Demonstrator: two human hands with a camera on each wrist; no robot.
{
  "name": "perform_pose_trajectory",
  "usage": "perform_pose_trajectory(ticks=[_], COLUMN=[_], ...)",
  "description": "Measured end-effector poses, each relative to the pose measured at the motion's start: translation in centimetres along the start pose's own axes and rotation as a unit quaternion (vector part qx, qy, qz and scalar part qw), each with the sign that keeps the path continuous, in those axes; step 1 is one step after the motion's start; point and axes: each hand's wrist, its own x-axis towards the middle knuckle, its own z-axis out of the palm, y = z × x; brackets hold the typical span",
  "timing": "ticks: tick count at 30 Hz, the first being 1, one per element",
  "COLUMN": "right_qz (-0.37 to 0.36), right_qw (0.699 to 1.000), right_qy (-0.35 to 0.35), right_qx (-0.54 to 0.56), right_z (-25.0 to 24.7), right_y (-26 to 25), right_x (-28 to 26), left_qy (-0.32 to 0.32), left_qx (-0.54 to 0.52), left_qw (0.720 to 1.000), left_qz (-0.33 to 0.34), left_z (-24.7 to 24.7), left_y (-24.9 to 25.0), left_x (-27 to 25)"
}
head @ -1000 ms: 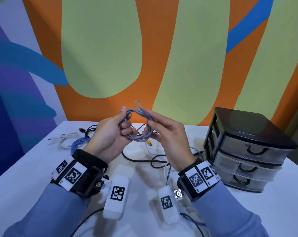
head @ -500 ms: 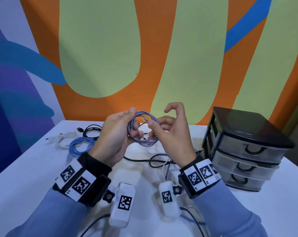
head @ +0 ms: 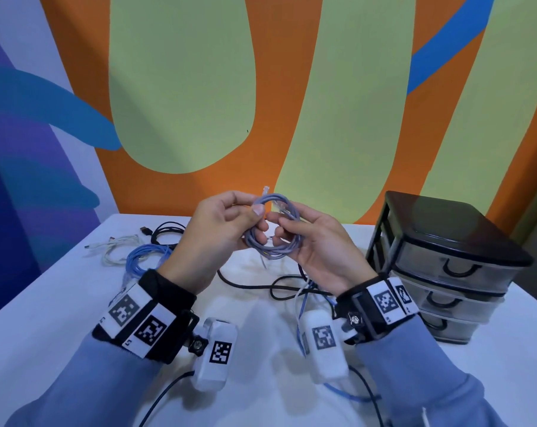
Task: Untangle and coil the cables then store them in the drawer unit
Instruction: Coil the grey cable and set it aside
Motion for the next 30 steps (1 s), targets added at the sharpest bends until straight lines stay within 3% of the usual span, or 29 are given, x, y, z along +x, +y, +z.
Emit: perform_pose_trajectory(ticks=[3,7,11,13,15,16,17,18,20,21,23,25,30], right_qz=[-0.003,0.012,-0.016,-0.105,-0.193,-0.215,-0.218,-0.205,-0.134,-0.092,-0.033,-0.020,-0.109], right_qw=[1.000,0.998,0.997,0.965,0.892,0.870,0.871,0.897,0.973,0.992,0.994,0.986,0.979], right_qy=[0.005,-0.054,-0.013,0.057,0.112,0.132,0.149,0.155,0.114,0.077,0.036,0.051,0.151], right_qx=[-0.017,0.040,-0.069,-0.235,-0.393,-0.423,-0.414,-0.359,-0.150,-0.040,0.100,0.154,0.082], right_z=[0.0,-0.2,-0.2,-0.2,-0.3,-0.3,-0.3,-0.2,0.1,0.2,0.2,0.1,0.0], right_y=[0.0,-0.7,-0.3,0.5,1.5,1.9,2.2,2.0,1.2,0.7,0.0,-0.1,0.6], right_x=[-0.1,-0.4,-0.3,-0.1,0.4,0.5,0.6,0.6,0.4,0.3,0.1,0.3,0.8], left_qy=[0.000,0.035,0.018,0.000,-0.014,-0.016,-0.015,-0.011,0.003,0.013,0.026,0.025,0.017], left_qx=[0.003,-0.003,-0.002,-0.009,-0.012,-0.011,-0.009,-0.006,0.004,0.007,0.012,0.018,0.015], left_qw=[1.000,0.999,1.000,1.000,1.000,1.000,1.000,1.000,1.000,1.000,1.000,1.000,1.000], left_qz=[0.009,-0.004,-0.023,-0.027,-0.024,-0.022,-0.019,-0.015,-0.006,-0.002,0.002,0.001,-0.002], left_z=[0.3,-0.2,-0.2,0.2,0.7,1.0,1.1,1.2,1.0,0.8,0.4,0.3,0.7], left_y=[0.1,0.0,-0.1,0.0,0.0,0.0,-0.1,-0.1,-0.2,-0.3,-0.5,-0.5,-0.6], left_x=[-0.1,0.2,0.2,-0.1,-0.3,-0.3,-0.4,-0.4,-0.3,-0.2,0.1,0.2,0.1])
